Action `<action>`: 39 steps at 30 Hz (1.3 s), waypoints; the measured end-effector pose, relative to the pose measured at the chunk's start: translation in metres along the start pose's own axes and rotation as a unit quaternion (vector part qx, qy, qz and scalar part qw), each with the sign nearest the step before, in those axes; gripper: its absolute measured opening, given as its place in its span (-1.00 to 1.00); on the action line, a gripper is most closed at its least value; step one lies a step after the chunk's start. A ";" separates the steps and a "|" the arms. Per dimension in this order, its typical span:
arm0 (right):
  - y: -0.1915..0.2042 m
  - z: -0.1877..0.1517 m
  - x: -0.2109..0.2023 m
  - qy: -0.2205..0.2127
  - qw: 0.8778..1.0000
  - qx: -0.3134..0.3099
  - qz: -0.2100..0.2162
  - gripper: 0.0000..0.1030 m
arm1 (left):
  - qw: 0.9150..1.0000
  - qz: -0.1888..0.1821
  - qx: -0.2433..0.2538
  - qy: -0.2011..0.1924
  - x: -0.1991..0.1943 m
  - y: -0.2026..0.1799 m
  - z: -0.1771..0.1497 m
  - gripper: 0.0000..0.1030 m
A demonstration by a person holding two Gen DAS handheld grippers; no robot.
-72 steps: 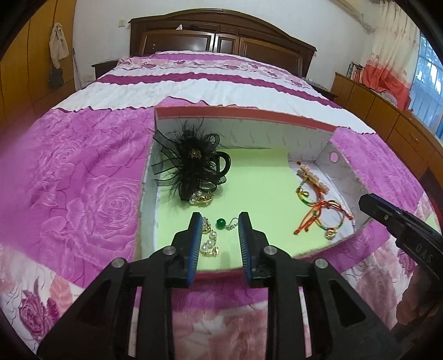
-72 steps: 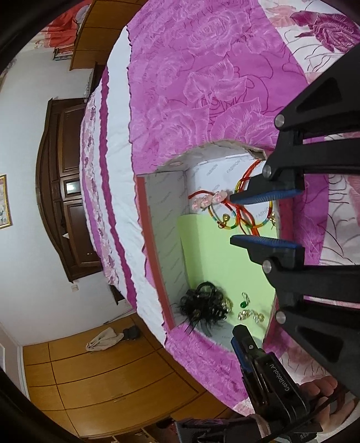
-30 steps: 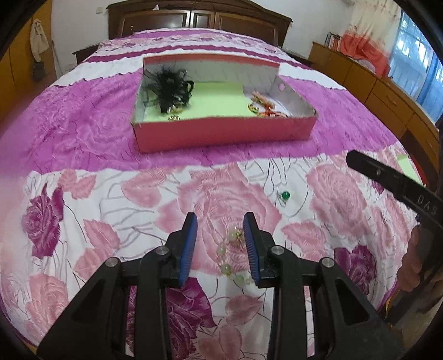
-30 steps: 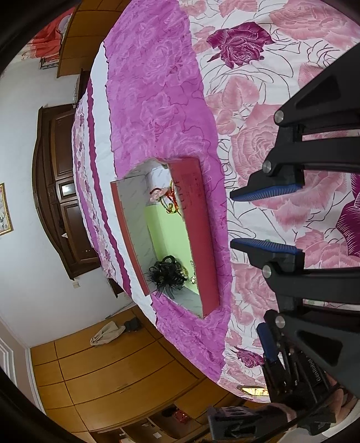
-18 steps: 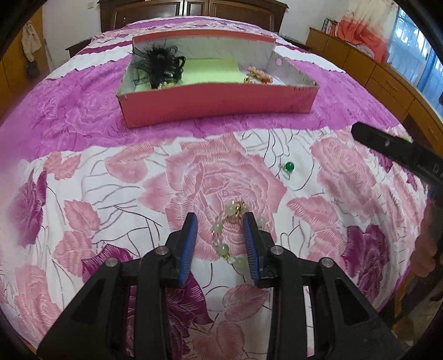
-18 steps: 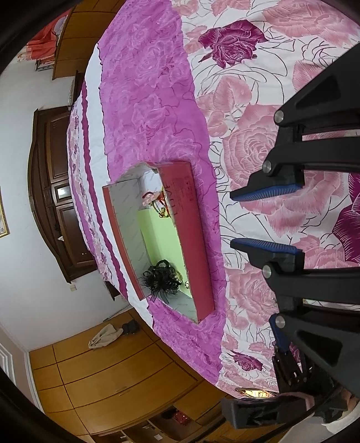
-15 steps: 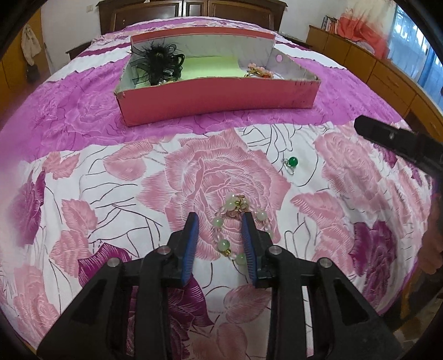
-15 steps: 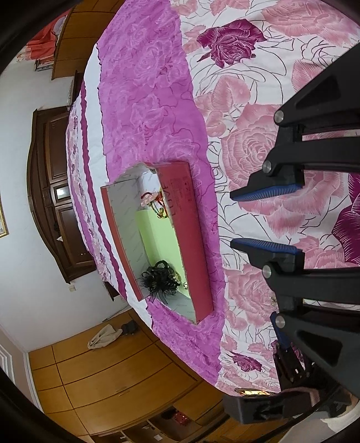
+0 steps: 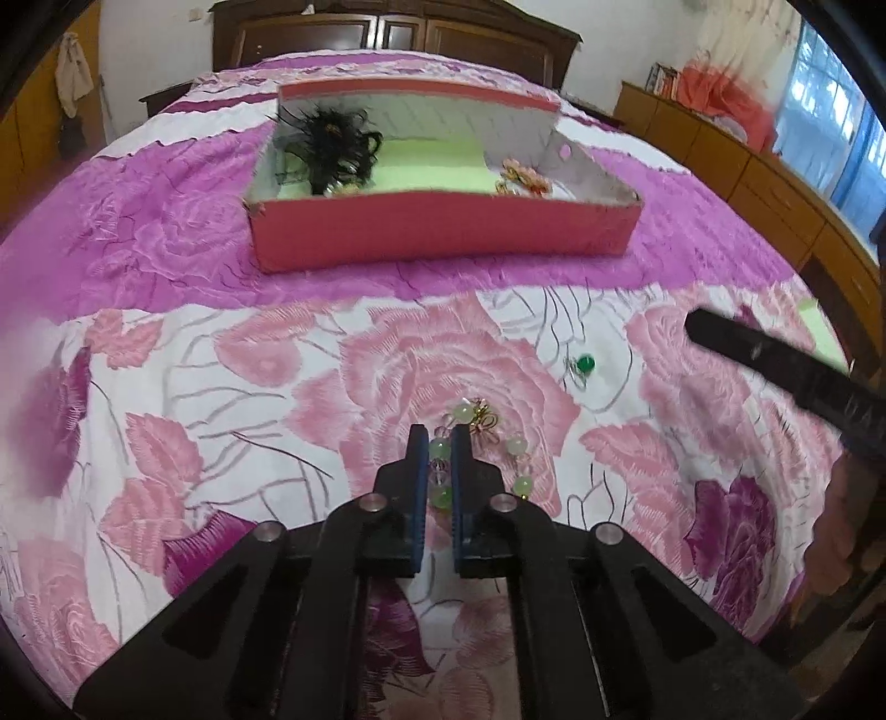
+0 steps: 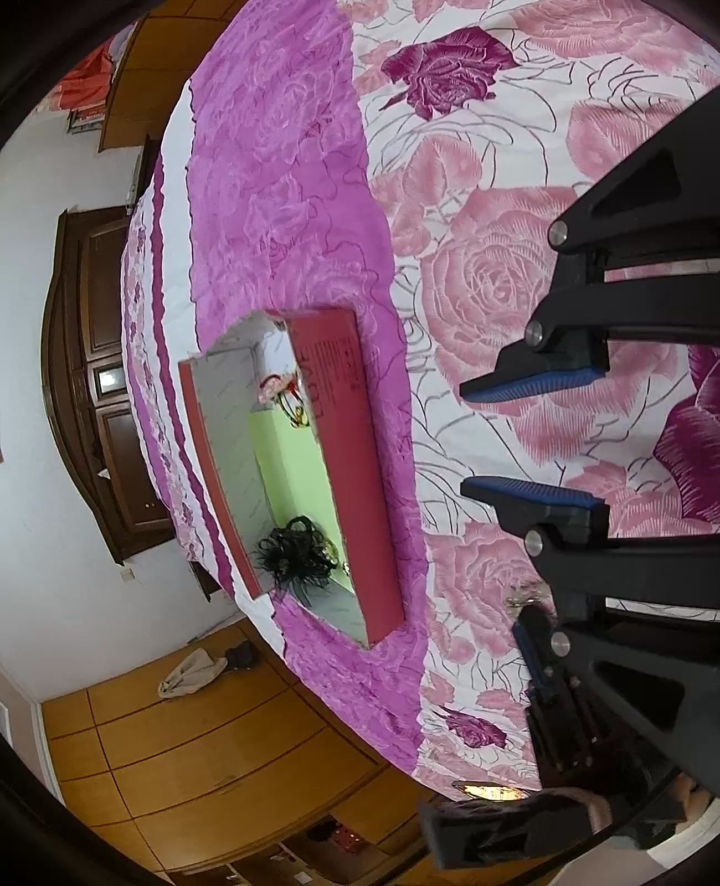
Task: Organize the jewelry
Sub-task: 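Grasp the green bead earring with the right tool while the left tool holds the bracelet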
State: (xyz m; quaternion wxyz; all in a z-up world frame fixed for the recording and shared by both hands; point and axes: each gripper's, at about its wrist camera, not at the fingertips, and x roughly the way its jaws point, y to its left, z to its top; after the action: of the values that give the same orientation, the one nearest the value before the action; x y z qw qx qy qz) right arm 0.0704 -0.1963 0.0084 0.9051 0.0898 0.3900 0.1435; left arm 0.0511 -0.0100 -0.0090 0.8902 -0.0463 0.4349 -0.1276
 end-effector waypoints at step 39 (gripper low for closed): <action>0.034 -0.015 0.050 0.021 0.998 -0.058 0.007 -0.72 | 0.998 0.018 -0.043 -0.038 -0.016 0.029 0.018 -1.00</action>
State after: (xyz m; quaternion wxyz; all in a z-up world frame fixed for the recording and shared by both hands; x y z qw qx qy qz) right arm 0.0857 -0.1473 -0.0271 0.8994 0.0364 0.3992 0.1740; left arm 0.0611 0.0218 0.0087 0.9052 -0.0816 0.4070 -0.0906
